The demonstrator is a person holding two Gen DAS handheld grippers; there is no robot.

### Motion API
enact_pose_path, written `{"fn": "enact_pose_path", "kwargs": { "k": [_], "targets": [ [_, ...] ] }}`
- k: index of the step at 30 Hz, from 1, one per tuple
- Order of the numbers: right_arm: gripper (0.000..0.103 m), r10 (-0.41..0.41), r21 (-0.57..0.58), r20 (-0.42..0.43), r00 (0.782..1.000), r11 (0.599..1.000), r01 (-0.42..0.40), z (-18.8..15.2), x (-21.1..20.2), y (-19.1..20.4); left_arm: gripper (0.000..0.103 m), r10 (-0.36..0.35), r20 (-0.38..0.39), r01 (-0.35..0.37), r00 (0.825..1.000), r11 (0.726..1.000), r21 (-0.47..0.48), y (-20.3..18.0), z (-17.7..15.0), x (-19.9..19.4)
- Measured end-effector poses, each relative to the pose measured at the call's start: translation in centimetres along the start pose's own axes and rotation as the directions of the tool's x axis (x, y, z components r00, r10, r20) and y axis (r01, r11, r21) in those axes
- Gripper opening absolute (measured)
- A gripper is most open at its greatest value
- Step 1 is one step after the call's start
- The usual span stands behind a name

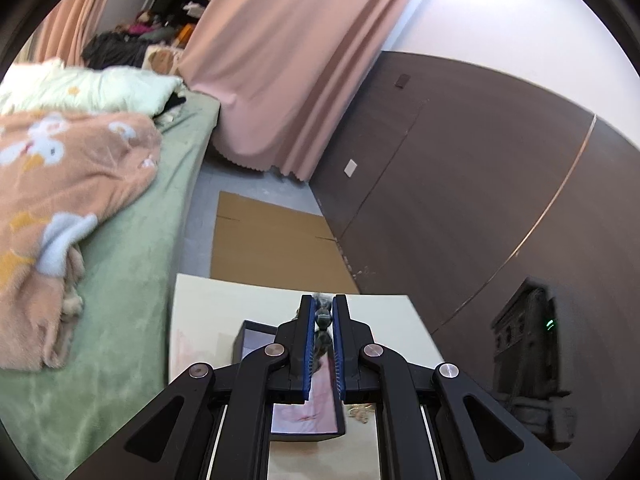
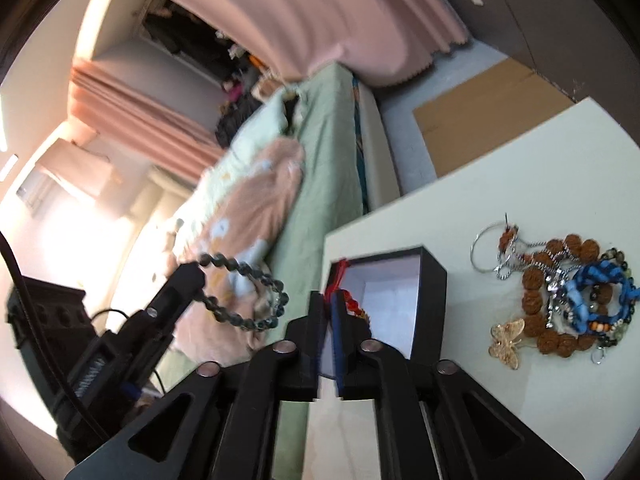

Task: Organize jewelry
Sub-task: 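Carry the bracelets with the right tool into the black box and open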

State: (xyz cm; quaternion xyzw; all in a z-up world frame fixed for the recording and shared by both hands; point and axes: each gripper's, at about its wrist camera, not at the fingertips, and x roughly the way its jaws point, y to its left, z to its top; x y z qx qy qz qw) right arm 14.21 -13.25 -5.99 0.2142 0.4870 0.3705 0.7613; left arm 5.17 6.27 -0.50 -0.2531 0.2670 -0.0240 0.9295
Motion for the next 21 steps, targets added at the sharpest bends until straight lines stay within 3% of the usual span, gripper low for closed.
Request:
{"fn": "enact_pose_path", "kwargs": {
  "k": [1,3,4,6,7,13,21],
  "targets": [
    [0.050,-0.024,0.013,0.001,1.000,1.000,0.024,-0.1,-0.1,-0.5,0.010,-0.011,-0.017,0.010,1.000,0.999,-0.037,0.5,0.1,0.3],
    [0.058,-0.055,0.031,0.035,0.998,0.998,0.054,-0.2,-0.9,-1.2,0.014,-0.036,-0.045,0.031,0.998,0.995,-0.092,1.3,0.1,1.0],
    [0.059,-0.067,0.039,0.039,0.997,0.997,0.066,-0.2,-1.4,-1.7,0.030,-0.040,-0.057,0.034,0.998,0.993,-0.114,1.6,0.0,1.3],
    [0.059,-0.077,0.058,0.044,0.996,0.996,0.074,0.0,-2.3,-2.5,0.079,-0.051,-0.071,0.039,0.996,0.987,-0.154,2.0,-0.2,1.7],
    [0.059,-0.080,0.071,0.055,0.995,0.995,0.076,0.0,-2.9,-3.0,0.085,-0.054,-0.056,0.044,0.997,0.984,-0.171,2.2,-0.4,1.6],
    [0.059,-0.136,0.132,0.108,0.985,0.984,0.121,0.3,-6.8,-5.4,0.088,-0.042,-0.049,0.036,0.998,0.990,-0.136,0.9,-0.9,1.4],
    [0.059,-0.191,0.156,0.112,0.975,0.973,0.172,0.2,-10.0,-7.6,0.088,-0.018,-0.146,0.016,0.989,1.000,-0.013,-2.3,-3.2,3.5]
  ]
}}
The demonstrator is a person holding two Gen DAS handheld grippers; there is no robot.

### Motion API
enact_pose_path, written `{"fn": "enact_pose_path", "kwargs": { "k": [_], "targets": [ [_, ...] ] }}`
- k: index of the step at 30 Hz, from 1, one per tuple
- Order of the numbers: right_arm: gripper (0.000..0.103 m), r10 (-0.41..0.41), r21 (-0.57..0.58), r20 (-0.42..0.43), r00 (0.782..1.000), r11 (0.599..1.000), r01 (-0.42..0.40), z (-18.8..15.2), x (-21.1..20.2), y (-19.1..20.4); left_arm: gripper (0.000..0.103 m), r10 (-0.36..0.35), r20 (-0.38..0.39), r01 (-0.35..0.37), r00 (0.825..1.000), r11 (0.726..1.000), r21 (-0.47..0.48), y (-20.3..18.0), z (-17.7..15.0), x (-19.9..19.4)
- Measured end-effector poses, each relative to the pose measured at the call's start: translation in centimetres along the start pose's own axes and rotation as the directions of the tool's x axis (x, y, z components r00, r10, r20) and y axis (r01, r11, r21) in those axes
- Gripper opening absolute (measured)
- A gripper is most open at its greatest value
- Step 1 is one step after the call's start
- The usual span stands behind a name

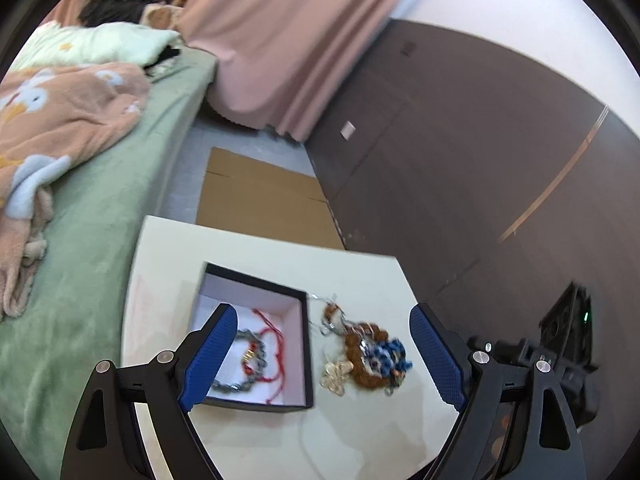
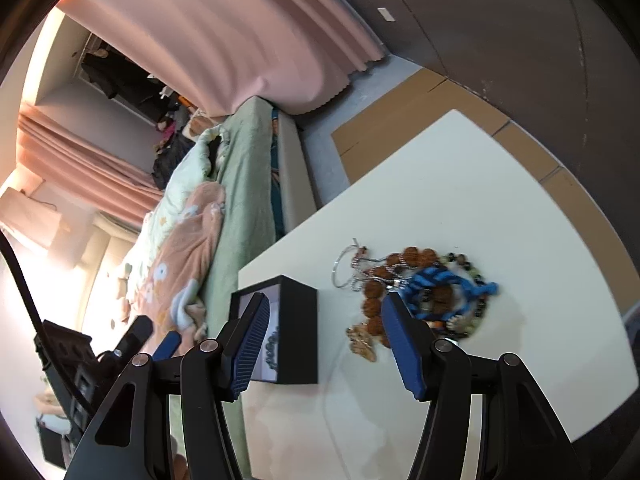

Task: Organize jewelry
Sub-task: 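Move the left tool down toward the gold butterfly pendant on the pile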

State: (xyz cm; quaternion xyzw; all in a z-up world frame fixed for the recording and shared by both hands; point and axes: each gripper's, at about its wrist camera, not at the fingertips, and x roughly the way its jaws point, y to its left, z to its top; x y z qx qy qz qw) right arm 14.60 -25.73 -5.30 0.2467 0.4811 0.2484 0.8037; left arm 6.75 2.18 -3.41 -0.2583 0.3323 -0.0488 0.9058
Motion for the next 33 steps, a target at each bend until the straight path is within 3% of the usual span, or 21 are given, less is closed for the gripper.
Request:
{"fn": "enact_pose_path", "kwargs": {
  "k": [12,23,33],
  "targets": [
    [0.059,-0.097,0.012,-0.017,0.995,0.995,0.097,0.5,-2.5,-3.2,0.069,0.019,-0.152,0.010,0.988,0.983,0.186,-5.4,-4.9,4.2],
    [0.059,-0.130,0.041,-0.067,0.989,0.990,0.133,0.4,-4.1,-5.9,0.055,0.095,-0.209,-0.042,0.973,0.968,0.246,-7.0,-7.7,7.8],
    [0.059,-0.129,0.037,-0.083,0.988,0.991,0.132,0.7,-5.2,-7.0,0.053,0.182,-0.210,-0.125,0.961,0.957,0.260,-6.4,-8.8,10.8]
  ]
}}
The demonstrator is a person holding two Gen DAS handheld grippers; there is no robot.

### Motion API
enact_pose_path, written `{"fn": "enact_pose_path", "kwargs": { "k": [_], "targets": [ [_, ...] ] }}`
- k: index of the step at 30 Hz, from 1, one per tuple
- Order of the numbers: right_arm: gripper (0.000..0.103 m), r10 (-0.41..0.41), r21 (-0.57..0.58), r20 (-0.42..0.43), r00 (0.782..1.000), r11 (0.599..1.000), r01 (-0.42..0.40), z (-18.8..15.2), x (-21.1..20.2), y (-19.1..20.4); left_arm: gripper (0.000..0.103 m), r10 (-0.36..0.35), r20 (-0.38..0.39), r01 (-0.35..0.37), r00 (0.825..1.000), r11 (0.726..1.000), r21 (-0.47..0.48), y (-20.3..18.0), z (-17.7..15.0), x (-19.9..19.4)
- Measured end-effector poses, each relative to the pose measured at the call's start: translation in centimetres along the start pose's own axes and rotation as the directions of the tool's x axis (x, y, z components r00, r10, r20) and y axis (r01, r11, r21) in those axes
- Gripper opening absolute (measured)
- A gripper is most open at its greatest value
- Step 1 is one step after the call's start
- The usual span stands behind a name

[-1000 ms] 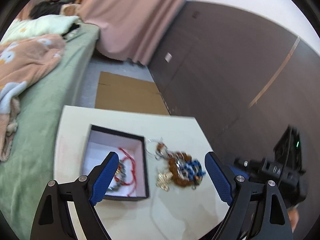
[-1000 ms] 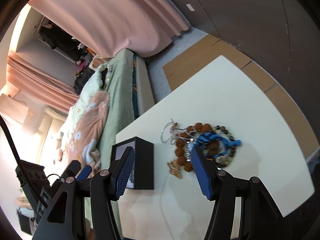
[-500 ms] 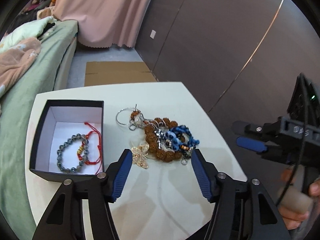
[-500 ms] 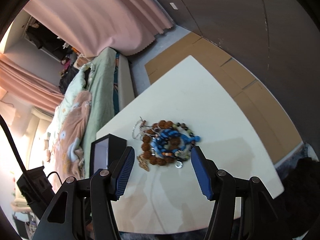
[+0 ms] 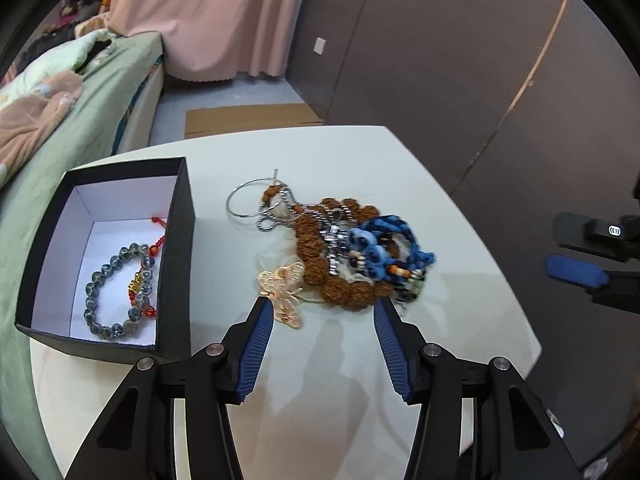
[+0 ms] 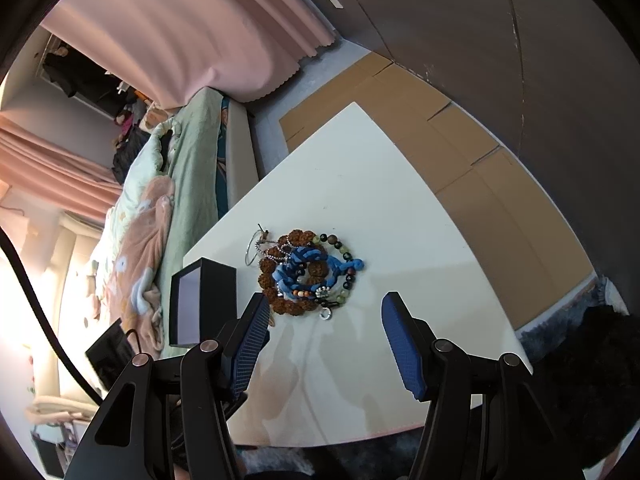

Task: Organize jewelry
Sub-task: 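Move the left tool down toward the gold butterfly pendant on the pile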

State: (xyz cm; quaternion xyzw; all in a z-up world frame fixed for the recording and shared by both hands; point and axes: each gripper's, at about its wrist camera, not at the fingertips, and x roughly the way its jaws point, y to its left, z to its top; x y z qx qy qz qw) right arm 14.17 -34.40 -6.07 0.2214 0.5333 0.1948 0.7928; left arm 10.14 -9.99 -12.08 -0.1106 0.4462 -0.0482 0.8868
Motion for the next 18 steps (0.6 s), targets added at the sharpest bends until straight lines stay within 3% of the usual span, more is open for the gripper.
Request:
{"fn": "enact_pose_path", "kwargs": {
  "k": [6,10,13,14,15,18],
  "targets": [
    [0.059,-0.003,0.001,-0.005,1.000,1.000,0.003,0.1,0.0,-0.2,0.043,0.063,-0.031,-0.064,0.998,0.997,-0.030,1.1,-0.1,2.0],
    [0.059,-0.007,-0.001,-0.021,1.000,1.000,0.007,0.3,0.6,-0.1,0.043,0.082,-0.012,-0.082,0.997,0.996,-0.030,1.2,0.1,2.4],
    [0.059,-0.008,-0.009,-0.036,0.999,1.000,0.008,0.2,1.3,0.2,0.043,0.083,-0.001,-0.083,0.997,0.996,-0.028,1.1,0.2,2.6],
    [0.059,-0.010,-0.014,-0.042,0.999,1.000,0.010,0.1,1.6,0.4,0.041,0.083,0.000,-0.083,0.997,0.996,-0.028,1.1,0.2,2.6],
    [0.059,-0.013,-0.018,-0.047,0.999,1.000,0.012,0.0,1.9,0.6,0.032,0.076,0.000,-0.076,0.997,0.997,-0.029,1.0,0.2,2.7],
    [0.059,-0.011,-0.031,-0.061,0.998,0.999,0.010,-0.2,2.8,1.1,0.031,0.064,-0.013,-0.065,0.998,0.997,-0.035,1.1,0.3,2.7]
  ]
}}
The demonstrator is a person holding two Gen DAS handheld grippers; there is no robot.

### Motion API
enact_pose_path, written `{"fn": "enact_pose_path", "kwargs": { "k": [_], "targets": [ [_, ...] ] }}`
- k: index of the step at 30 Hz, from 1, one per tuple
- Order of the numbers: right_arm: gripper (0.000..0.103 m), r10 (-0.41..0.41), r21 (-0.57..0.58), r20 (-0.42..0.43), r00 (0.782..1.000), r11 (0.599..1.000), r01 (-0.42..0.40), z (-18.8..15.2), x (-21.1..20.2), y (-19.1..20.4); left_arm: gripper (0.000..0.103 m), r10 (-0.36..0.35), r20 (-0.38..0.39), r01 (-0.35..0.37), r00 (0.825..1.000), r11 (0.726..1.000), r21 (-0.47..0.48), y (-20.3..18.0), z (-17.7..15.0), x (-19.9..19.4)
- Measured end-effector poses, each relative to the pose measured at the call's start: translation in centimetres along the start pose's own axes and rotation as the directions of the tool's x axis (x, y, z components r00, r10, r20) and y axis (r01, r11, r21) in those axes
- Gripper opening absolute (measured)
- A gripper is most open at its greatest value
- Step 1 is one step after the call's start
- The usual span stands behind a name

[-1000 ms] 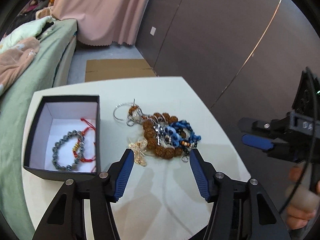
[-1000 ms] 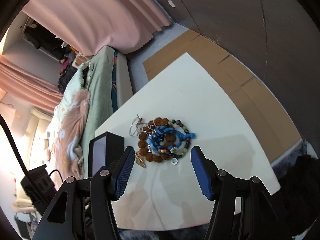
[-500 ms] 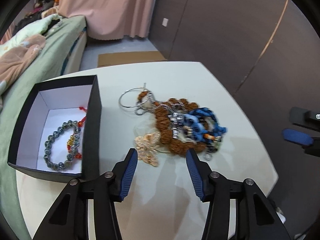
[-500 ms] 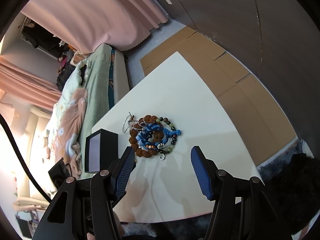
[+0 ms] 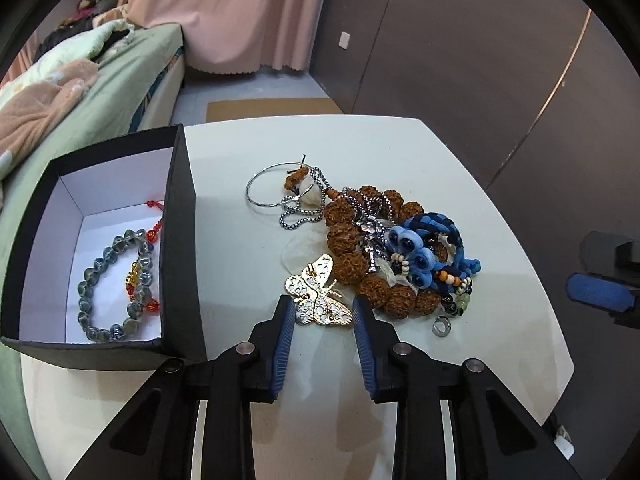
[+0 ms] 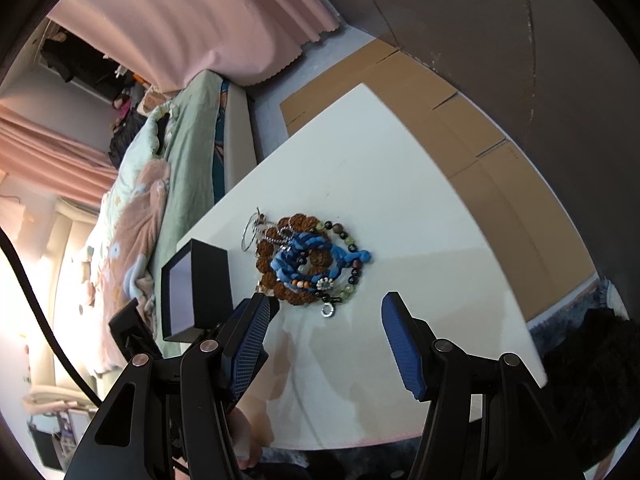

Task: Organize jewelry
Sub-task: 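Move the left tool down toward the gold butterfly pendant on the pile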

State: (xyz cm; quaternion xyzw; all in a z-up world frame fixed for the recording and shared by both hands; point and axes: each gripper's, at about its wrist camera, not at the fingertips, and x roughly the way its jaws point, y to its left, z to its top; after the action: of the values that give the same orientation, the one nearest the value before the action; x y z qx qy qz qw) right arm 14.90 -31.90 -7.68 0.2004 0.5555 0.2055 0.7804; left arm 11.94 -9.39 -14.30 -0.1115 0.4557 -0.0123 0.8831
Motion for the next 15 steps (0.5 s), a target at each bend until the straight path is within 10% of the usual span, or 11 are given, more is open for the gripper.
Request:
{"fn": "enact_pose_path", "kwargs": {
  "k": [3,5,15],
  "targets": [
    [0.059,0.011,-0.012,-0.007,1.000,1.000,-0.011,0.0,0.9,0.7,0.031,-0.014,0.012,0.014,1.000,1.000,-0.016,0.2,0.3,-0.7],
    [0.059,0.017,-0.019,-0.006,1.000,1.000,-0.017,0.0,1.2,1.2,0.000,-0.032,0.017,0.032,0.999,0.999,-0.017,0.2,0.6,-1.3],
    [0.059,0.017,-0.040,-0.009,1.000,0.999,-0.018,0.4,3.4,2.8,0.000,-0.099,0.076,0.102,0.992,0.994,-0.039,1.1,1.7,-5.0]
  ]
}}
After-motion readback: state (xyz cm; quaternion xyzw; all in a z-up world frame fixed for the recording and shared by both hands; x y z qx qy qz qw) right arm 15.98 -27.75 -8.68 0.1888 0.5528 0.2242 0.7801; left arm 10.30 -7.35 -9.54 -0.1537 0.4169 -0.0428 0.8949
